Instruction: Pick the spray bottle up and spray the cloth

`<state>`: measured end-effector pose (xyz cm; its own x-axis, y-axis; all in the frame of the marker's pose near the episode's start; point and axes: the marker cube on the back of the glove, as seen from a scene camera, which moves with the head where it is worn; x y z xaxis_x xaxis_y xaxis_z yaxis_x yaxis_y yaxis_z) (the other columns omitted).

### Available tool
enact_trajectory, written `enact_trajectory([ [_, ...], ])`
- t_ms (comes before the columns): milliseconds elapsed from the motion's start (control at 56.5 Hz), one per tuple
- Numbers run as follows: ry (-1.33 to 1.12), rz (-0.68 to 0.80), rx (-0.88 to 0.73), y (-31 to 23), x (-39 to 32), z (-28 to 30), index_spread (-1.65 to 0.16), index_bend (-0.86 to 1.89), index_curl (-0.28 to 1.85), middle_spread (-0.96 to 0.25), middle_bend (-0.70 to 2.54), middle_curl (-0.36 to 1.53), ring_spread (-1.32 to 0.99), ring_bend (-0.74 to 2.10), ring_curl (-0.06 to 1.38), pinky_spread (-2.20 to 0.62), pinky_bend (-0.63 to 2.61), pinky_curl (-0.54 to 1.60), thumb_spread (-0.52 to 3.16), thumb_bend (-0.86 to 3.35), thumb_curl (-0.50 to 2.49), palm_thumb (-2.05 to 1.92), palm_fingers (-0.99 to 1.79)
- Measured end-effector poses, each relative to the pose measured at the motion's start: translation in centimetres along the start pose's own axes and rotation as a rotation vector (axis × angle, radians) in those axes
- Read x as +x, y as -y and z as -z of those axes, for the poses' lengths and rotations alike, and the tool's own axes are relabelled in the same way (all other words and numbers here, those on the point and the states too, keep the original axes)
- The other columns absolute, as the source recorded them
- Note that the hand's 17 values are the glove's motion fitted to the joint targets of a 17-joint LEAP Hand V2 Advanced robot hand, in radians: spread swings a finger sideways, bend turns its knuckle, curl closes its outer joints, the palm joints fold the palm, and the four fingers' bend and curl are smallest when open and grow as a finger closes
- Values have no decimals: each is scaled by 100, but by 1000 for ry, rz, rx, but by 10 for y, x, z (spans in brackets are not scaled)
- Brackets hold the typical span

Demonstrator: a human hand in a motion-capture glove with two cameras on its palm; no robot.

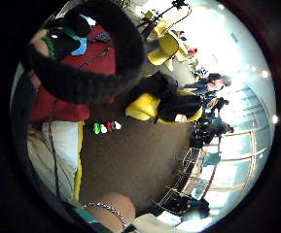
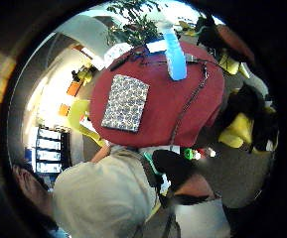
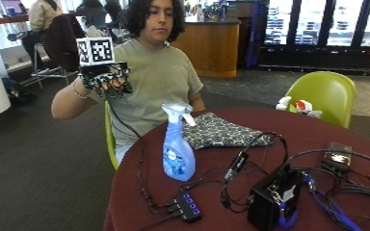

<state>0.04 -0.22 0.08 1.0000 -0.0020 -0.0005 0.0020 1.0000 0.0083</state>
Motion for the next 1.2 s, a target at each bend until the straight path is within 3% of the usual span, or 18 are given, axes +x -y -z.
enact_trajectory([
  [212,0,2,-4,5,4,-2,-35,15,19,-6,28,20,-10,37,22,15,37,22,80,12,17,41,63],
  [425,77,-23,-68,9,8,-13,-38,14,22,-6,25,26,-11,36,25,16,35,26,93,3,23,45,62],
  [602,160,-38,-28,31,15,-30,-38,13,23,-6,22,29,-12,35,28,17,34,29,97,-2,27,48,60],
  [1204,910,-219,187,131,-7,-95,-38,11,20,-3,18,32,-10,41,33,15,47,36,99,-2,34,62,50],
])
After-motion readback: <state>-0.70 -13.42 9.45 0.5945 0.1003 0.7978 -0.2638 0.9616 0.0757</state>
